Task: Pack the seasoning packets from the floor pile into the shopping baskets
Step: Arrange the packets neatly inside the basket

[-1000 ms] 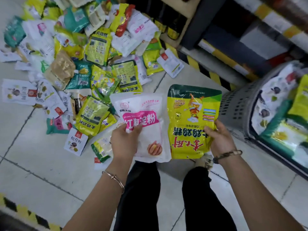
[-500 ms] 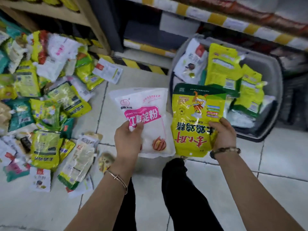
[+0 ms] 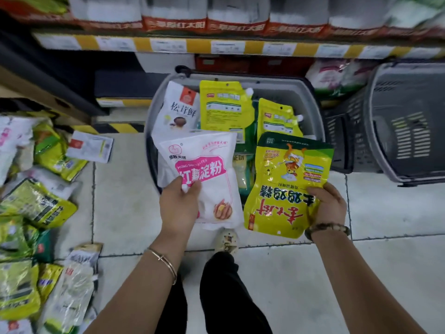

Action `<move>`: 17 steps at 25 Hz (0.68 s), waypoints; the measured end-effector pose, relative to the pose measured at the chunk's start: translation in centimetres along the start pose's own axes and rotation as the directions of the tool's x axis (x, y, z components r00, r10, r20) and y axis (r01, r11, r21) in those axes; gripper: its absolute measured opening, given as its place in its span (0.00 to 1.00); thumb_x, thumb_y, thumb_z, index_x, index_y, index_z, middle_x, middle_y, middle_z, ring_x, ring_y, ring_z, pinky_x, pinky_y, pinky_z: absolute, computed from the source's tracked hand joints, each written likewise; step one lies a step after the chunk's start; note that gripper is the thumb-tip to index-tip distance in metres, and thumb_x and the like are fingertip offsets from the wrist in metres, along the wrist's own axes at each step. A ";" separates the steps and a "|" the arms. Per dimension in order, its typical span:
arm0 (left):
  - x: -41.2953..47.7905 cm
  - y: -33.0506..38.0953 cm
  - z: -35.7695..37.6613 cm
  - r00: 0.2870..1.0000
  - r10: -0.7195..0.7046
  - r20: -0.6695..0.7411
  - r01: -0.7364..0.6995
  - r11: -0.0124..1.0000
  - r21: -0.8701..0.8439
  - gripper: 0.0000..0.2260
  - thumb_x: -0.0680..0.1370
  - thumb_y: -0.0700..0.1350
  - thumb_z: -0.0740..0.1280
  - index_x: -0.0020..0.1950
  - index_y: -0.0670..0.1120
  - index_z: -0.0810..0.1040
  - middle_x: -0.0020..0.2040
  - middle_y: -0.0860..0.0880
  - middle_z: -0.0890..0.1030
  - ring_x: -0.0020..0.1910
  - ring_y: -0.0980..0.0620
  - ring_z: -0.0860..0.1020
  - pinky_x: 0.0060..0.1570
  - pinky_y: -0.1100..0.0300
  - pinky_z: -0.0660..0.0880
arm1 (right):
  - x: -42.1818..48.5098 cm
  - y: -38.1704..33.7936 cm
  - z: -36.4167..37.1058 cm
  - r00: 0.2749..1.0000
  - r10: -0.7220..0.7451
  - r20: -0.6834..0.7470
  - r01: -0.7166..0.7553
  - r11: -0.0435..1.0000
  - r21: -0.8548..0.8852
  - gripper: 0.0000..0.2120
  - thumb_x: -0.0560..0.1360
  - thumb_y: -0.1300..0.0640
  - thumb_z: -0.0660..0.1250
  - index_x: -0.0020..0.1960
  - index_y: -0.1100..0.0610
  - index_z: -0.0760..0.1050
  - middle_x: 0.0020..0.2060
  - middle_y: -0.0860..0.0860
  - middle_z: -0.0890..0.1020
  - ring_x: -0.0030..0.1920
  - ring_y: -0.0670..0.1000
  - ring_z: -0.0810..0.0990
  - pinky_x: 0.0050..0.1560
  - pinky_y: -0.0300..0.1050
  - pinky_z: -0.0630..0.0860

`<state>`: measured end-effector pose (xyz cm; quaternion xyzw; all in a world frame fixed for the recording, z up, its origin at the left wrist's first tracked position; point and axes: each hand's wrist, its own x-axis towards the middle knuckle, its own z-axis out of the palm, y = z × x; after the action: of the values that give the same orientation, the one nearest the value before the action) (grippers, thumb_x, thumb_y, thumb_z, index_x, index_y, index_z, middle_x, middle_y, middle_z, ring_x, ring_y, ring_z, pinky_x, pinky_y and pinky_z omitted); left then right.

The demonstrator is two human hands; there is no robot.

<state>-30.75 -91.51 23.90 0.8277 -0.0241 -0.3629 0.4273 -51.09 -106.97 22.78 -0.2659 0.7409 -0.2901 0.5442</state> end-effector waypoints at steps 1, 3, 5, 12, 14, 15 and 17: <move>0.5 0.6 0.9 1.000 0.012 0.014 -0.012 1.000 0.006 0.10 0.77 0.40 0.64 0.36 0.49 0.74 0.27 0.57 0.74 0.30 0.54 0.71 0.35 0.58 0.68 | 0.5 -0.6 0.1 1.000 -0.017 0.004 0.017 1.000 0.005 0.13 0.64 0.70 0.68 0.42 0.54 0.75 0.39 0.52 0.80 0.41 0.55 0.78 0.44 0.49 0.74; 1.5 2.0 2.4 0.998 0.051 0.045 -0.053 0.998 0.046 0.08 0.77 0.39 0.63 0.39 0.48 0.75 0.30 0.56 0.75 0.32 0.53 0.72 0.35 0.59 0.66 | 1.3 -1.8 0.7 0.999 -0.051 -0.005 0.051 0.999 -0.013 0.12 0.64 0.70 0.67 0.36 0.53 0.76 0.32 0.48 0.79 0.36 0.53 0.76 0.39 0.44 0.72; 2.9 3.5 3.8 0.994 0.081 0.071 -0.087 0.993 0.081 0.08 0.77 0.38 0.63 0.38 0.48 0.74 0.30 0.55 0.74 0.31 0.57 0.73 0.31 0.64 0.66 | 2.1 -3.1 1.5 0.996 -0.088 -0.026 0.087 0.995 -0.051 0.13 0.64 0.70 0.67 0.34 0.51 0.75 0.28 0.43 0.78 0.32 0.48 0.75 0.35 0.40 0.70; 9.3 9.0 7.3 0.965 0.153 0.212 -0.190 0.967 0.169 0.06 0.78 0.41 0.64 0.41 0.49 0.76 0.35 0.54 0.77 0.35 0.57 0.74 0.34 0.64 0.69 | 5.7 -6.5 6.1 0.982 -0.187 -0.002 0.185 0.973 -0.141 0.14 0.66 0.69 0.69 0.48 0.56 0.74 0.35 0.43 0.76 0.34 0.41 0.73 0.32 0.32 0.69; 11.0 9.8 8.2 0.955 0.122 0.269 -0.179 0.963 0.200 0.05 0.79 0.42 0.63 0.51 0.47 0.78 0.45 0.48 0.80 0.45 0.48 0.77 0.45 0.57 0.73 | 6.5 -7.2 7.7 0.972 -0.232 0.015 0.231 0.952 -0.202 0.11 0.66 0.69 0.69 0.45 0.58 0.75 0.31 0.43 0.76 0.30 0.39 0.72 0.28 0.29 0.68; 11.7 10.0 8.5 0.950 0.092 0.299 -0.161 0.963 0.215 0.06 0.79 0.42 0.62 0.53 0.47 0.78 0.49 0.47 0.81 0.47 0.46 0.78 0.47 0.55 0.74 | 6.8 -7.5 8.4 0.969 -0.247 0.020 0.245 0.940 -0.239 0.10 0.66 0.69 0.69 0.44 0.57 0.76 0.29 0.41 0.76 0.28 0.37 0.72 0.26 0.28 0.66; 12.8 10.0 8.8 0.940 0.044 0.337 -0.132 0.961 0.244 0.07 0.79 0.43 0.61 0.55 0.49 0.78 0.52 0.47 0.80 0.49 0.46 0.78 0.48 0.55 0.74 | 7.5 -7.8 9.4 0.963 -0.267 0.036 0.266 0.926 -0.267 0.11 0.66 0.70 0.68 0.37 0.55 0.75 0.24 0.39 0.76 0.26 0.34 0.74 0.23 0.25 0.65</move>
<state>-24.15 -108.41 20.44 0.8029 -0.1800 -0.4697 0.3198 -43.49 -118.96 21.22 -0.4354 0.7306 -0.2580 0.4583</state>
